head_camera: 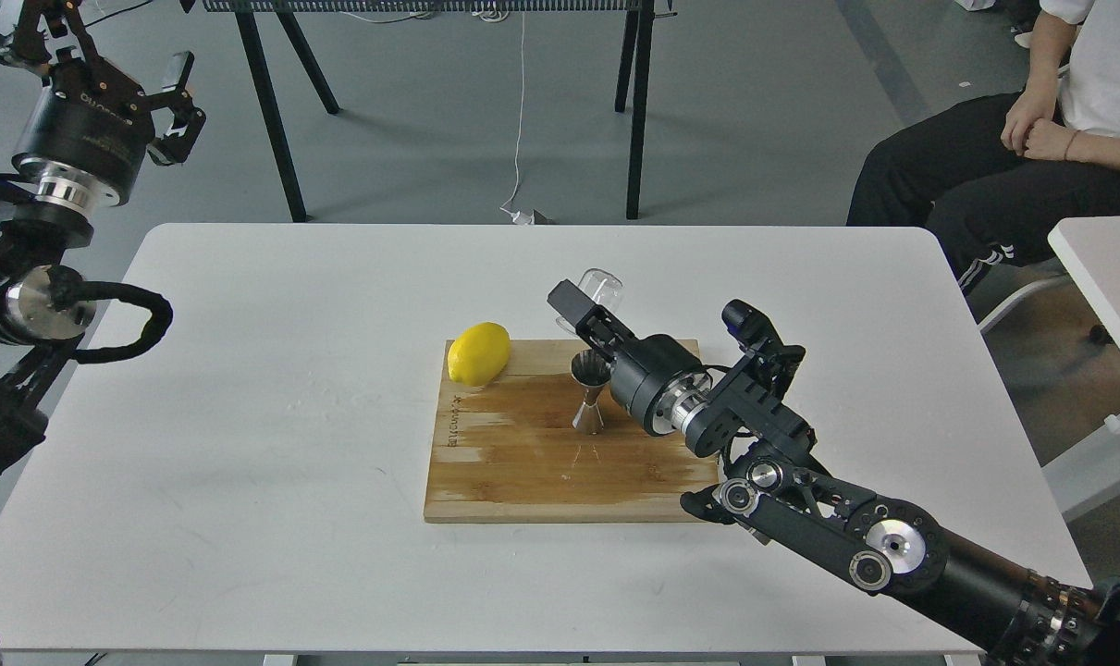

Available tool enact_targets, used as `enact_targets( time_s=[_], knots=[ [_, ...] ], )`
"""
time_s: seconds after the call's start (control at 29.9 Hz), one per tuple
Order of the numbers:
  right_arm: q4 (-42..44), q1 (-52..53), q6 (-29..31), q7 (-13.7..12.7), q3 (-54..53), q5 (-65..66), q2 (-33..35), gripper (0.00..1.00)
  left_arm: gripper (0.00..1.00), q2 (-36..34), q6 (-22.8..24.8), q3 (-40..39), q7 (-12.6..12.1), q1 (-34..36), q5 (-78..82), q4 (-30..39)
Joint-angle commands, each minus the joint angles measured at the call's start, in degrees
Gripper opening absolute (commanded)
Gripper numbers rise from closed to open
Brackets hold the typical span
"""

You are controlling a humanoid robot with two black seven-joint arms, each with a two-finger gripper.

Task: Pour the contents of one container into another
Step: 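Withdraw the right gripper away from the jigger toward the table edge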

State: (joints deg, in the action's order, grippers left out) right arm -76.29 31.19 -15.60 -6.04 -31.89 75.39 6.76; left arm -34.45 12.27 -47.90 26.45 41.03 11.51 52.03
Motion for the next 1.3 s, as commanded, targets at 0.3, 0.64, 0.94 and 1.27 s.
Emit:
enact_targets(
  time_s=[0.3, 0.64, 0.94, 1.27],
  knots=[
    [0.0, 0.4, -0.4, 0.5, 0.3, -2.2, 0.9, 0.28, 1.0, -0.1, -0.1, -0.1, 0.0, 0.0, 0.0, 0.1],
    [-0.6, -2.4, -0.3, -1.5, -14.2, -28.1, 2.2, 0.29, 1.0, -0.3, 0.2, -0.3, 0.1, 0.1, -0.2, 0.4],
    [0.5, -10.6, 1.8, -2.0, -30.9, -52.8, 5.4, 0.32, 1.0, 0.5, 0.1, -0.3, -0.2, 0.1, -0.4, 0.9],
    [12.9, -16.1, 14.1, -3.9, -41.7, -80.9, 7.4, 0.32, 1.0, 3.3, 0.0, -0.3, -0.4, 0.1, -0.4, 0.9]
  ],
)
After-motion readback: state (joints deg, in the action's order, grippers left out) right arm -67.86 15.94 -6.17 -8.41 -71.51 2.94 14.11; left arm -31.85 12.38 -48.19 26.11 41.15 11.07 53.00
